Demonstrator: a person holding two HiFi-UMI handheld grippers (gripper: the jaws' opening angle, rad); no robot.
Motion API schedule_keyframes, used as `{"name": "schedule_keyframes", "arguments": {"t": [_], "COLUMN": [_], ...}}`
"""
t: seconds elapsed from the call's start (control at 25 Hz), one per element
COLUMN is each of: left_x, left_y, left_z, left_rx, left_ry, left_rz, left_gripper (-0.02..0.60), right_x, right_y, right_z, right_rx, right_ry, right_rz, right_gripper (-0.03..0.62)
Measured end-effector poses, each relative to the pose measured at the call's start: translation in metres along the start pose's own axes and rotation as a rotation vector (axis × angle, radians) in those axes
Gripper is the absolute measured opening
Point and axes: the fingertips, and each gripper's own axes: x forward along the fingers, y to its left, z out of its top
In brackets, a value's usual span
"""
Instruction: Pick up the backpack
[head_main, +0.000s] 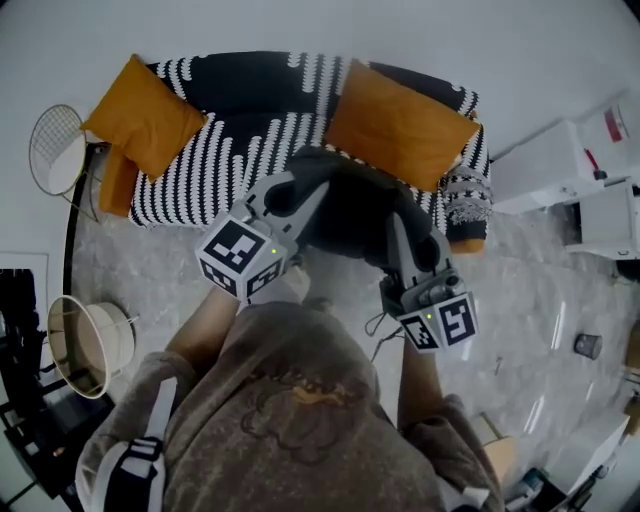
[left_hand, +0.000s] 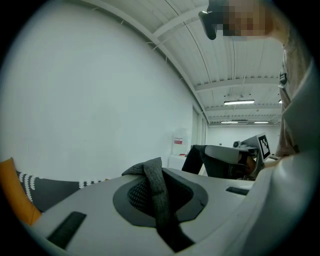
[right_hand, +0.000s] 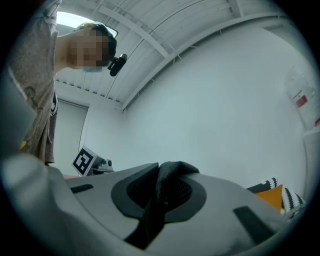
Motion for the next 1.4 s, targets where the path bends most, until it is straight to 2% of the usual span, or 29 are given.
{"name": "schedule_keyframes", "arguments": {"t": [0.24,0.8,1.4], "left_x": [-0.025,-0.103,-0.131], "left_y": [-0.023,-0.074,-0.081], "left_z": [-0.004,-0.018,-0.028], "left_rx": [-0.014,-0.009,-0.038], "left_ry": [0.008,0.018,0.016], "left_rz": [0.019,-0.053,-0.034], "left_gripper": [0.031,0.031,0.031], "right_x": [-0.022,-0.079,-0.087], "right_y": [0.021,0.091,0.115], "right_z": [0.000,-0.005,-0.012], "right_rx": [-0.008,0.032,0.048], "right_ry": [0.009,-0.020,-0.009], "right_rz": [0.009,-0.066,-0.050], "right_gripper": [0.032,0.032,0.034]}}
